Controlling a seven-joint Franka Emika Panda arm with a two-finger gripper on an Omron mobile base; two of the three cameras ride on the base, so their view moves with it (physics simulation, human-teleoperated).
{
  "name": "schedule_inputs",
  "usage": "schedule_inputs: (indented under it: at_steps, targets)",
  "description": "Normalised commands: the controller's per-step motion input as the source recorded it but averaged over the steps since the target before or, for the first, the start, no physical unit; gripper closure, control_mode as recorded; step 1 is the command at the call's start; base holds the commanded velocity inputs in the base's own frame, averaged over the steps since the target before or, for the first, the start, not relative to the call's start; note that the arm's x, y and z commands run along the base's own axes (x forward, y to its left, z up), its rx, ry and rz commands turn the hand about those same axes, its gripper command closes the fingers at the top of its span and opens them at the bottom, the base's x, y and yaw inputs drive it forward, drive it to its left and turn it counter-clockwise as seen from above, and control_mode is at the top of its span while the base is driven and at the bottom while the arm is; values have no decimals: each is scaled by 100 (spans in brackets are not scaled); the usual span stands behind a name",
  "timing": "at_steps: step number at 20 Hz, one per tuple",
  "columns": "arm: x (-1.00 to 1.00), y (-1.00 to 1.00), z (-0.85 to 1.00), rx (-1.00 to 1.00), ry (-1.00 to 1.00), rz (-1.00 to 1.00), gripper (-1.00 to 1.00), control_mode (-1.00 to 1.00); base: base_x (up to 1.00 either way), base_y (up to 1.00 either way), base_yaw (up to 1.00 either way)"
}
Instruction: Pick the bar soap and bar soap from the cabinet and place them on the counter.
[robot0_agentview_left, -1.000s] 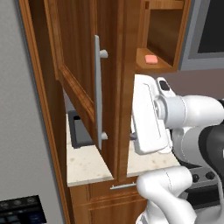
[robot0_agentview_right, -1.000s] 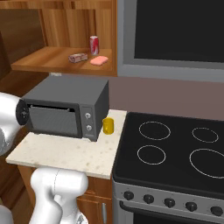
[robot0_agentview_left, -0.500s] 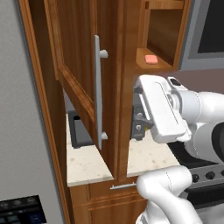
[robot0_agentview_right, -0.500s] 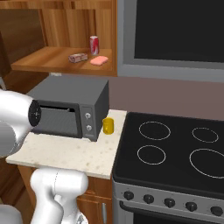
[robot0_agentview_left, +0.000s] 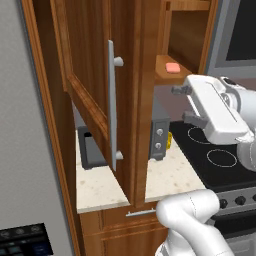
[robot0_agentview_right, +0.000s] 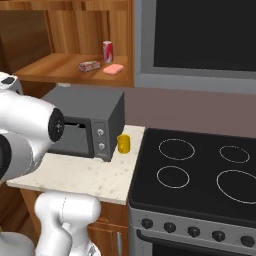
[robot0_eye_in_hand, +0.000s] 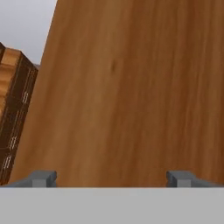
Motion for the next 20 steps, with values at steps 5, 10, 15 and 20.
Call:
schedule_inputs:
  at_steps: [5, 10, 15, 20]
  targets:
    - [5, -37, 2, -1, 3, -18, -100, -100, 0, 0, 0]
    - [13, -25, 4, -1, 13, -24, -100, -100, 0, 0, 0]
    - [20, -8, 0, -3, 12, -31, -100, -100, 0, 0, 0]
    - [28, -1, 0, -6, 12, -33, -100, -100, 0, 0, 0]
